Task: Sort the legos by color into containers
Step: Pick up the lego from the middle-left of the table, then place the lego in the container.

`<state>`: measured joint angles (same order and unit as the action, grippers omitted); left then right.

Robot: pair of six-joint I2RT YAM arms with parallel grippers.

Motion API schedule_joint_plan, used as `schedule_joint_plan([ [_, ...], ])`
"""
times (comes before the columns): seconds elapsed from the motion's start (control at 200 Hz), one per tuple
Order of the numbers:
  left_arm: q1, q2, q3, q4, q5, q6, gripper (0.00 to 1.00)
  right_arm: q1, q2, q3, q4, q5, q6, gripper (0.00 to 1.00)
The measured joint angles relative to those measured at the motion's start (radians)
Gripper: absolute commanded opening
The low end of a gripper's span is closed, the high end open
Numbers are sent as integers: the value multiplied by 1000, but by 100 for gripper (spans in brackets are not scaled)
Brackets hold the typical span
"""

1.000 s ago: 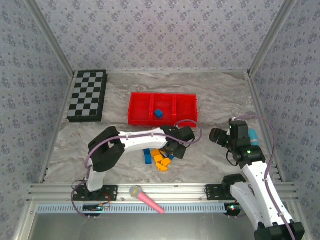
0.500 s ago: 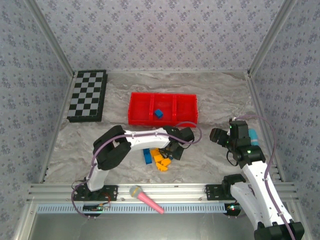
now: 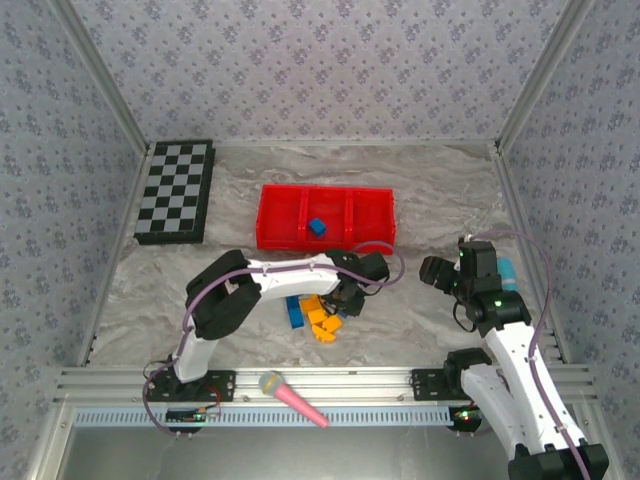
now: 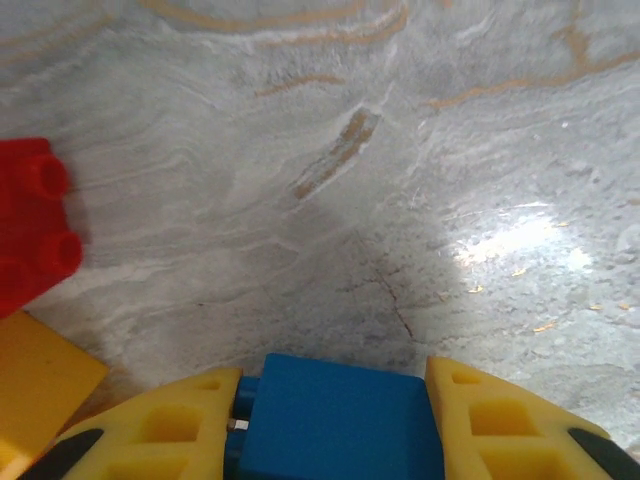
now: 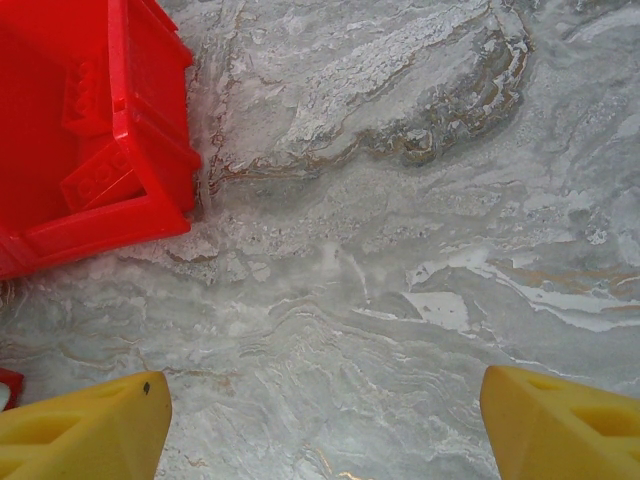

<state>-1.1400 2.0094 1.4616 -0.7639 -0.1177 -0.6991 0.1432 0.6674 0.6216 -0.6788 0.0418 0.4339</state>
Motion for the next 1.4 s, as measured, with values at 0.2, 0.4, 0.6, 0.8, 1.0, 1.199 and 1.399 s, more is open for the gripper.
schedule_joint_plan([
  [0.2,40,-103,33,1,-77,24,11,0,-11,0,-6,6,0,82],
  [0.4,173,-148,136,20,-111,99,7,-2,-26,0,-6,8,0,82],
  [0.6,322,-119,239,69,-126,154,6,-2,-26,0,-6,8,0,82],
  [0.8,398,15,381,103,-134,188,17,-2,-26,0,-6,8,0,82],
  [1.0,406,153,478,92,-130,210,29,-2,-26,0,-6,8,-1,82],
  [1.199,412,186,492,77,-130,219,55,-2,-26,0,-5,8,-3,82],
  [1.399,414,166,463,97,-133,234,71,-5,-26,0,-5,7,-5,82],
])
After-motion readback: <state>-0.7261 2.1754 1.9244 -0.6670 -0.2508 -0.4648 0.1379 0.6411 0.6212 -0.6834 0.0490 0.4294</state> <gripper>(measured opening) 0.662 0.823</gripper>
